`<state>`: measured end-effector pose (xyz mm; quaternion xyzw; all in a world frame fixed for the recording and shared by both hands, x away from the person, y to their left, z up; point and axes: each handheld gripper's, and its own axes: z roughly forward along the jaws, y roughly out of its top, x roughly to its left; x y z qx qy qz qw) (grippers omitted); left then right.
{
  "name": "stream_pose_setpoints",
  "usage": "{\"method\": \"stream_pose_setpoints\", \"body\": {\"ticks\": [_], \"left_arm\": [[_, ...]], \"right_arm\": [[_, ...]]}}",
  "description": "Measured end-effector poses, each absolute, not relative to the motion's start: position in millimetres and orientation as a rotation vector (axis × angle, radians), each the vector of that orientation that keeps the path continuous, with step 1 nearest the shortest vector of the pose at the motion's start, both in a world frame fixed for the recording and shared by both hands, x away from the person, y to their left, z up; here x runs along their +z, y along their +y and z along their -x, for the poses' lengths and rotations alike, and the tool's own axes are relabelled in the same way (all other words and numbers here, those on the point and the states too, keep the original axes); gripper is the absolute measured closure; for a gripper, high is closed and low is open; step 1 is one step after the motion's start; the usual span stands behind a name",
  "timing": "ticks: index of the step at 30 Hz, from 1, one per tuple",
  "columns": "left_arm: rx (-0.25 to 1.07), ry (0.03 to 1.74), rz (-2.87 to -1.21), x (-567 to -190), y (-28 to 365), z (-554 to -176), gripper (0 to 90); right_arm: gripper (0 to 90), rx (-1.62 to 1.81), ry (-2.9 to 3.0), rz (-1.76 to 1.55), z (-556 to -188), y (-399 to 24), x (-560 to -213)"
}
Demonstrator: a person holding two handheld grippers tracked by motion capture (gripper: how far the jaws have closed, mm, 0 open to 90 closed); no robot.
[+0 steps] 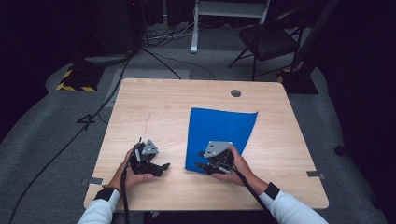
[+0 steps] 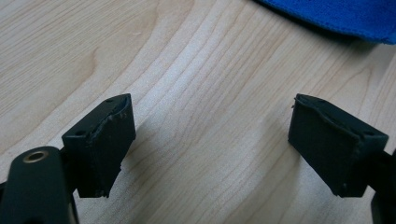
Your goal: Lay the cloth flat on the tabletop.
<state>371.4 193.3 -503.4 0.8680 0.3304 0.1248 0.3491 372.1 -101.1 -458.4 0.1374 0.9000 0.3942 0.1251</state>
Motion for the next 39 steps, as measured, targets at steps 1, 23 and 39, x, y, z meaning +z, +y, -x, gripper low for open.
{"method": "stream_pose_setpoints", "body": {"ticks": [1, 23, 39], "left_arm": [[0.324, 0.859, -2.249, -503, 193, -371, 14.9], [0.295, 0.772, -2.206, -483, 135, -375, 22.4], [0.213, 0.609, -2.348, -493, 109, -373, 61.6]], "right_arm": [[55.7, 1.15, 2.613, -0.409, -373, -105, -456], [53.3, 0.991, 2.646, -0.537, -409, -153, -468], [88.6, 0.923, 2.608, -0.581, -412, -171, -470]]}}
